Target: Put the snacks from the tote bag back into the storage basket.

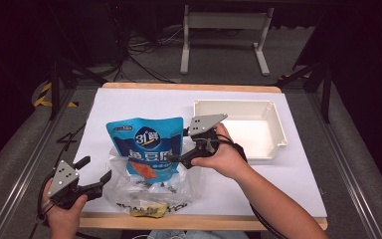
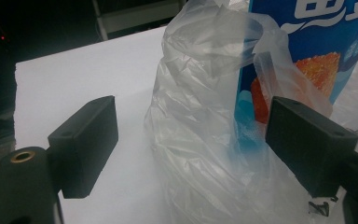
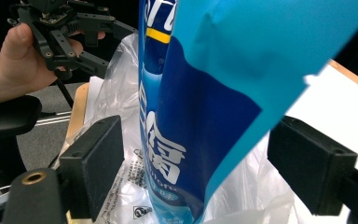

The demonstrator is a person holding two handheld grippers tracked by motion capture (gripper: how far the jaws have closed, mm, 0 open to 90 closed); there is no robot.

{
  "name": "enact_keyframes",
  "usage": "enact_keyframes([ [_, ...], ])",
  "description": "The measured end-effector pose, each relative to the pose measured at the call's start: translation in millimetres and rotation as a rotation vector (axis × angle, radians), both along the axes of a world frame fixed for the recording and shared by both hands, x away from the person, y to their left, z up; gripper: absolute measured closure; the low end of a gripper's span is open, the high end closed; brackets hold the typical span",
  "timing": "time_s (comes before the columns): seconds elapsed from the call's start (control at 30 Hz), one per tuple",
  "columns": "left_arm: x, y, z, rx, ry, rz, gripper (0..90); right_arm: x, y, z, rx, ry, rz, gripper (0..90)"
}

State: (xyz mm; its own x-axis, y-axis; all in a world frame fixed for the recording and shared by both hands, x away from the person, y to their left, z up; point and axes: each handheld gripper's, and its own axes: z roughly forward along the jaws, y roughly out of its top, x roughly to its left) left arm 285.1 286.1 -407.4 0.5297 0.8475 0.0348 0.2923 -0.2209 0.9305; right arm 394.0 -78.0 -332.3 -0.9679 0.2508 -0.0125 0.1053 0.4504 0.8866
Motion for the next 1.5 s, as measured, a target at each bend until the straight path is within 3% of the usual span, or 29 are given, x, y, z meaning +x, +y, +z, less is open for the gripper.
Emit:
enact_keyframes([
  [0.03,0.1,0.1,-0.1,0.001,0.0,0.0,17.9,0.0,2.1,-1.2,-0.006,-0.02,0.009,22.7],
  [0.33,0.2,-0.4,-0.1,-0.001,0.001,-0.002,17.9,-0.8,10.4,-0.5,0.0,-0.038,0.036,27.5],
  [0.6,0.6,-1.0,-0.5,-0.001,0.002,-0.005,17.9,1.4,21.6,-15.2,-0.016,0.019,0.068,30.3],
  [0.8,0.9,-1.0,-0.5,-0.003,0.003,-0.003,17.9,3.4,26.8,-25.6,-0.031,0.032,0.083,32.7],
  [0.97,1.5,-1.7,-1.0,-0.002,0.008,-0.004,17.8,1.5,30.4,-28.9,-0.044,-0.009,0.087,36.2],
  [1.33,2.0,-2.7,-1.5,0.0,0.011,-0.004,17.8,2.7,35.3,-35.9,-0.052,-0.048,0.087,38.4],
  [1.5,1.8,-2.2,-1.2,0.0,0.01,-0.003,17.8,3.4,35.1,-36.5,-0.075,-0.071,0.081,48.3],
])
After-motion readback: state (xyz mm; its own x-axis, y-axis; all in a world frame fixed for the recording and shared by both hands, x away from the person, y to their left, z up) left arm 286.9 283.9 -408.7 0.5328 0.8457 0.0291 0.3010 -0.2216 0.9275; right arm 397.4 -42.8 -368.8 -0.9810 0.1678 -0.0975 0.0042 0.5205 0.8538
